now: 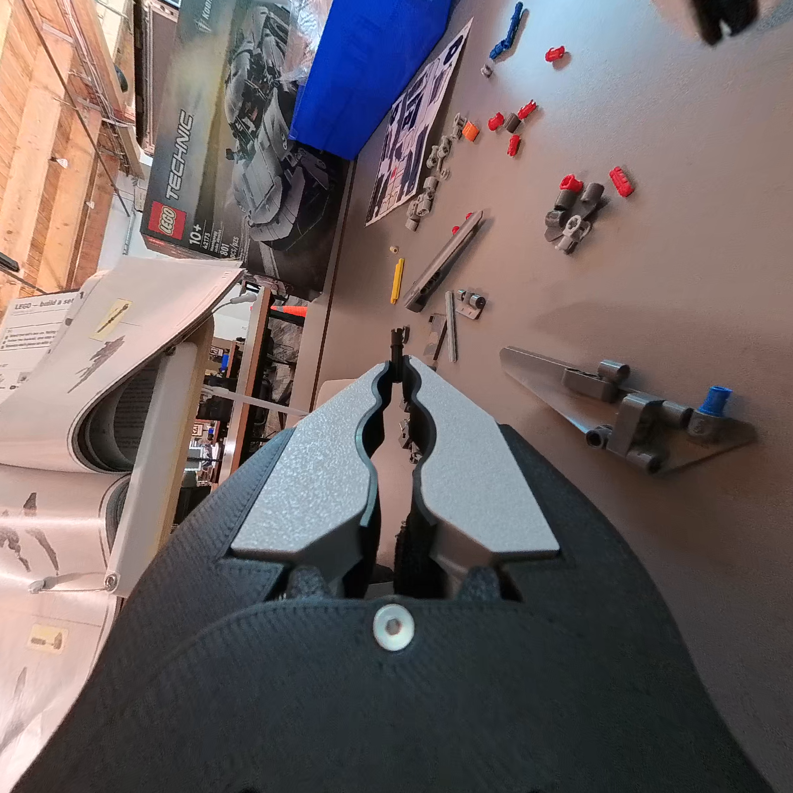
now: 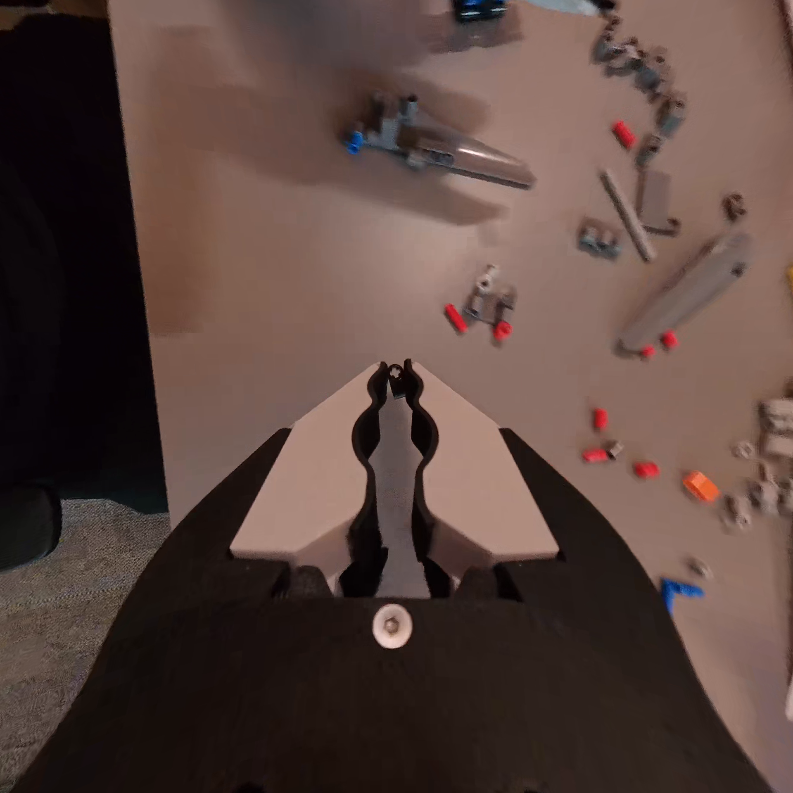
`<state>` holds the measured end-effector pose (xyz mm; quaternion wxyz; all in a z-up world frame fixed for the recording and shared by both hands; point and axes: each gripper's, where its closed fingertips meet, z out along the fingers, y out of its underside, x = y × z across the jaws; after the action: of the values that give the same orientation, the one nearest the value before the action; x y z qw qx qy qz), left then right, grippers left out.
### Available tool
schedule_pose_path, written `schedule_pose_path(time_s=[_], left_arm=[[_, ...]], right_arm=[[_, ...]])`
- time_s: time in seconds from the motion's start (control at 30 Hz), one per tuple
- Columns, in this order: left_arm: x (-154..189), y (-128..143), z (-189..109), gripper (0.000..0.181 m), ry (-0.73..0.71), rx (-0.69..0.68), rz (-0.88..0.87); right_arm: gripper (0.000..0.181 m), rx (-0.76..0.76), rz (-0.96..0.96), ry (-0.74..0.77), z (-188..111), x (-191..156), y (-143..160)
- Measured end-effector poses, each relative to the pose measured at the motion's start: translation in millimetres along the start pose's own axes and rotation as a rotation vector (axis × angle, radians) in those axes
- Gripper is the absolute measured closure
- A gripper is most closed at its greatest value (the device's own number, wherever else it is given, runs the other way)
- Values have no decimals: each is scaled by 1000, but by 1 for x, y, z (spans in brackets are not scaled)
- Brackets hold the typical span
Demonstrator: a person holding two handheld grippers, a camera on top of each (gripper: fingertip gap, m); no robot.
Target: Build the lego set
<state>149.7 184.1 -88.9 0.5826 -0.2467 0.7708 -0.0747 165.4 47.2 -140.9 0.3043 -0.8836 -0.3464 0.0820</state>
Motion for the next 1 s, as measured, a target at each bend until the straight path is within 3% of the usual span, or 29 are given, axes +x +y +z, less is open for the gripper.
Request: schedule_pose_path(time_s=[0.23, 0.43, 0.67, 1.0], left_arm=[[1, -2, -1, 180, 3, 6, 4], [2, -3, -1, 180, 3, 6, 7], [1, -4, -2, 180, -2, 9, 10], [2, -4, -1, 180, 4, 8, 12]], right_arm=[[176, 1, -31, -94, 25, -27, -11], [175, 1, -21, -96, 25, -29, -12], [160, 33, 22, -72, 18, -25, -10], [168, 57, 5, -50, 6, -24, -7]])
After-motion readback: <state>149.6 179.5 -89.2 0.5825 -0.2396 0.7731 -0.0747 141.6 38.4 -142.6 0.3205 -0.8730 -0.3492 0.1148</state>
